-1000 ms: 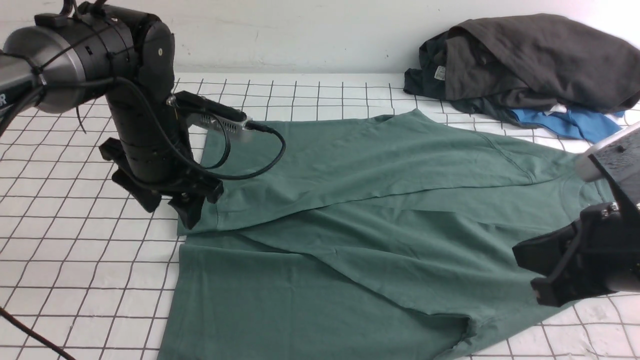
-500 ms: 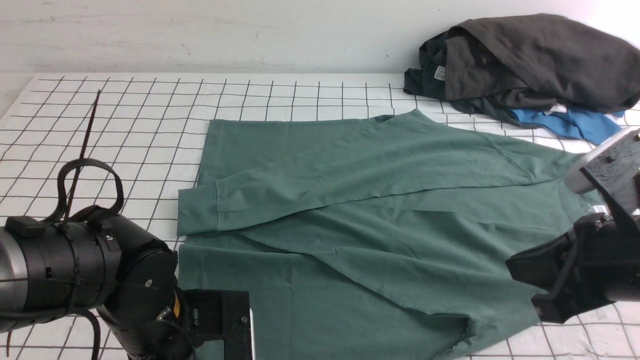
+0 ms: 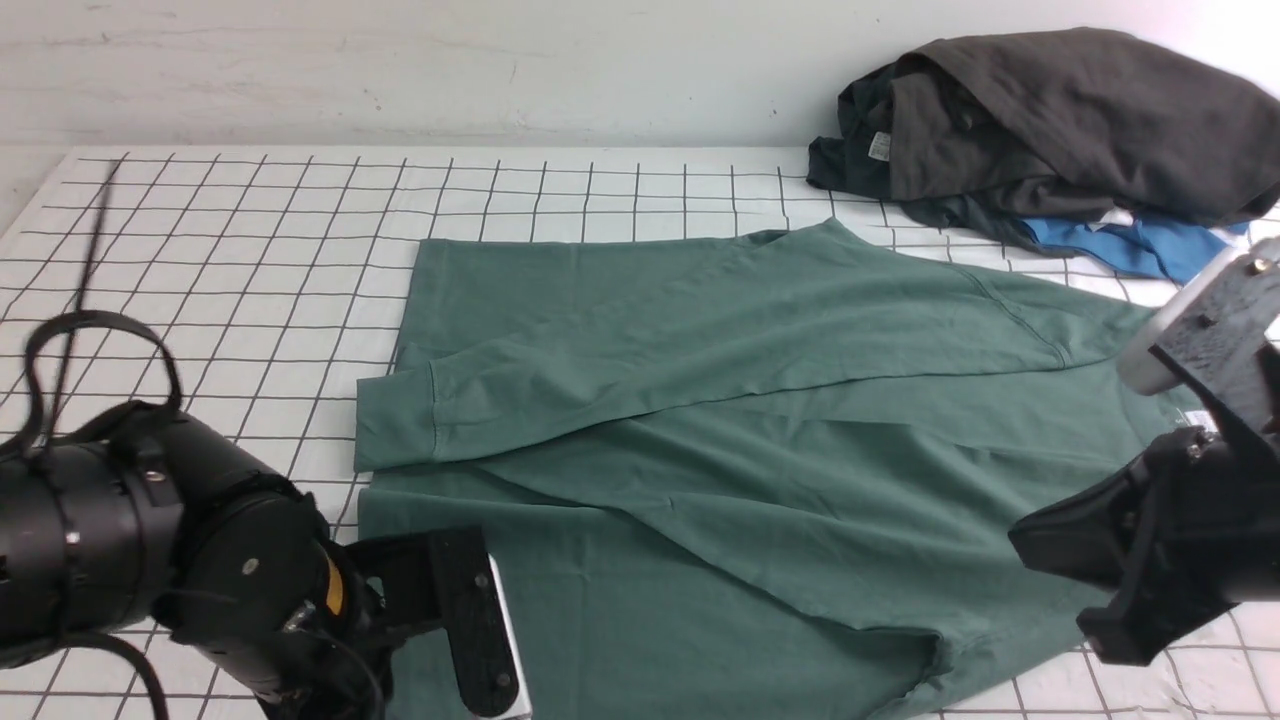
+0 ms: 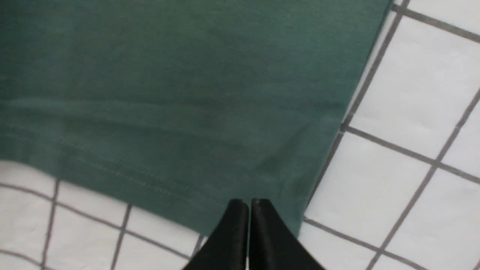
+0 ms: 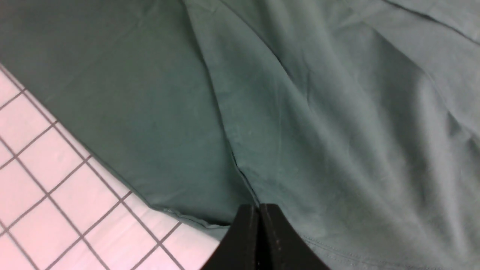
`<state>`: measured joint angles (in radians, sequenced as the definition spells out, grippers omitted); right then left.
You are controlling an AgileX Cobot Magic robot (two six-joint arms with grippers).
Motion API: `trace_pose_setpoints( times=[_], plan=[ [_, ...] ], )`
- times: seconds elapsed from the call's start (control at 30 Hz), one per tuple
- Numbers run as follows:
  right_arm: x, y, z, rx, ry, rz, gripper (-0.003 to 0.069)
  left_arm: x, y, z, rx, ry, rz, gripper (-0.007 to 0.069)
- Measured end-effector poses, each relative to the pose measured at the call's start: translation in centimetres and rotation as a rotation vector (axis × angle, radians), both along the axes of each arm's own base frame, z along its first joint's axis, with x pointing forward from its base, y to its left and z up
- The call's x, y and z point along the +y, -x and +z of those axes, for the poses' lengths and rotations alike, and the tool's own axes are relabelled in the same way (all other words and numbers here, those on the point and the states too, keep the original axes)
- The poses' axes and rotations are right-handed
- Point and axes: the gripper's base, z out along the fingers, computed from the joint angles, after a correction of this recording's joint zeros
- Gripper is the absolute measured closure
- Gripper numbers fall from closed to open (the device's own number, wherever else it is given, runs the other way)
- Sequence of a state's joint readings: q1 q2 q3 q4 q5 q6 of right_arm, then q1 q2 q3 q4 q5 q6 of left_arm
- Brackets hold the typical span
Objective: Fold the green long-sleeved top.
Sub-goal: Use both arms simultaneously to clamp the lower edge of the clothing fabric
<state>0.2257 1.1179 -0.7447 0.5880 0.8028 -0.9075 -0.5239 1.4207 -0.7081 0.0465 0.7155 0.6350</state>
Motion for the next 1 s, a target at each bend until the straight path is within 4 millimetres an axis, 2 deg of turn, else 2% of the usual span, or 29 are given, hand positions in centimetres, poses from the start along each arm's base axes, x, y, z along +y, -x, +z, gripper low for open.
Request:
trace_pose_setpoints(
  times=[0.13,0.2,0.27,0.33,0.4,0.47,0.5,0.57,0.63,0.7,0.77,0.8,0.83,0.9,1.0],
  plan=[
    [-0.1,-0.2,1.4,-0.006,0.072,0.069,0.0659,0.7,0.7,2.0,-0.052,0.030,0.067,0.0631],
    [-0.1,-0.3,1.6,-0.001,0.090,0.082,0.0649,0.9,0.9,2.0,-0.043,0.042,0.103,0.0631],
    [-0.1,-0.5,1.6,0.006,0.100,0.091,0.0622,0.9,1.1,0.9,-0.011,0.052,0.131,0.0608],
    [-0.1,-0.7,1.5,0.003,0.098,0.090,0.0606,0.7,0.9,0.0,0.011,0.053,0.134,0.0567],
    [0.0,-1.2,1.4,-0.025,0.093,0.077,0.0592,0.3,0.4,-1.1,0.028,0.051,0.131,0.0468],
    [0.0,-1.5,1.4,-0.043,0.089,0.066,0.0589,0.1,0.1,-1.8,0.042,0.039,0.118,0.0412],
    [0.0,-1.8,1.4,-0.063,0.085,0.054,0.0587,0.1,0.0,-2.5,0.069,0.019,0.109,0.0350],
    [0.0,-2.2,1.4,-0.082,0.085,0.042,0.0585,0.1,-0.1,-3.6,0.119,-0.026,0.092,0.0284],
    [0.0,-2.3,1.4,-0.087,0.084,0.037,0.0585,0.1,-0.3,-4.2,0.141,-0.057,0.074,0.0261],
    [0.1,-2.3,1.4,-0.086,0.082,0.037,0.0585,0.1,-0.3,-4.3,0.142,-0.064,0.068,0.0269],
    [0.4,-2.2,1.4,-0.087,0.076,0.050,0.0585,0.2,-0.4,-4.3,0.132,-0.071,0.061,0.0351],
    [0.8,-2.1,1.4,-0.087,0.072,0.063,0.0585,0.2,-0.5,-4.2,0.114,-0.070,0.061,0.0433],
    [0.8,-2.1,1.4,-0.087,0.072,0.065,0.0585,0.2,-0.6,-4.2,0.112,-0.072,0.060,0.0446],
    [1.3,-1.9,1.4,-0.087,0.068,0.085,0.0585,0.3,-0.7,-4.0,0.076,-0.076,0.061,0.0568],
    [1.7,-1.7,1.4,-0.086,0.065,0.104,0.0584,0.6,-0.5,-2.9,0.036,-0.061,0.089,0.0615]
  ],
)
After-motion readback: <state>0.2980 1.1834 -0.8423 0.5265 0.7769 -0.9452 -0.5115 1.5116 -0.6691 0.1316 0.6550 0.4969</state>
